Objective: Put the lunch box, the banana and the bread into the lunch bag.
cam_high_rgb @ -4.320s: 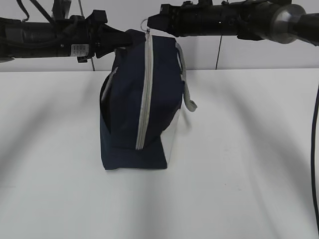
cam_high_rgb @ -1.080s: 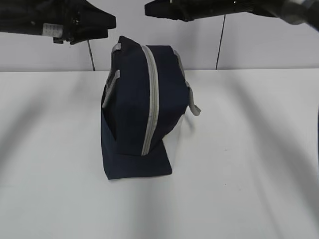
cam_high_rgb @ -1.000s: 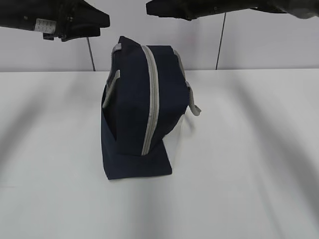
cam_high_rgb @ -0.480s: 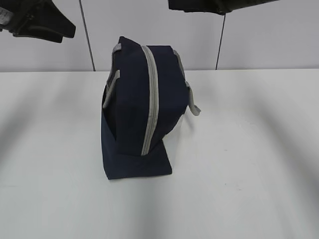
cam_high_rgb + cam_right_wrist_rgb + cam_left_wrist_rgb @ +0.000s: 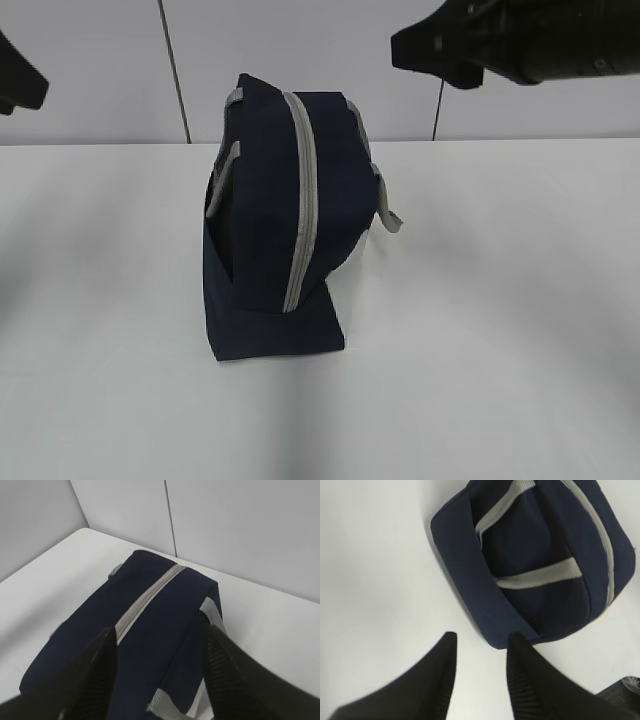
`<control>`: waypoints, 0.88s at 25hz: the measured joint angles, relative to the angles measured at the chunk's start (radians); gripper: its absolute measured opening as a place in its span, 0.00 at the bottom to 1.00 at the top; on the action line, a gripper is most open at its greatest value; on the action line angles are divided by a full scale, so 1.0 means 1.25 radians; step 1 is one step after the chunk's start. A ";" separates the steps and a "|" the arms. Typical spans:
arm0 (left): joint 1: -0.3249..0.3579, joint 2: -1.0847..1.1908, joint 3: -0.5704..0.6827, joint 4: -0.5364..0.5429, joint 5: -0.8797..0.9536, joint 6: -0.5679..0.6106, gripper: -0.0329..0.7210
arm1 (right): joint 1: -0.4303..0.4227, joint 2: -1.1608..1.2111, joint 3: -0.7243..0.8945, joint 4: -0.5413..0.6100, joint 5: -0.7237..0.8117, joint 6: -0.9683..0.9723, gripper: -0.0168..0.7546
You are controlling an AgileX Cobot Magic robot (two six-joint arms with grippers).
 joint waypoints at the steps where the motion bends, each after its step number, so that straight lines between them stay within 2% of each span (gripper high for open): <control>1: 0.000 -0.034 0.027 0.006 -0.001 -0.006 0.38 | 0.015 -0.025 0.029 0.003 0.025 -0.002 0.55; 7: 0.000 -0.237 0.183 0.056 -0.028 -0.022 0.38 | 0.098 -0.133 0.152 0.014 0.138 -0.004 0.53; 16: 0.000 -0.545 0.426 0.167 -0.067 -0.104 0.38 | 0.105 -0.280 0.270 0.019 0.166 -0.005 0.53; 22: 0.000 -0.728 0.513 0.204 -0.057 -0.147 0.38 | 0.105 -0.369 0.336 0.019 0.173 -0.005 0.53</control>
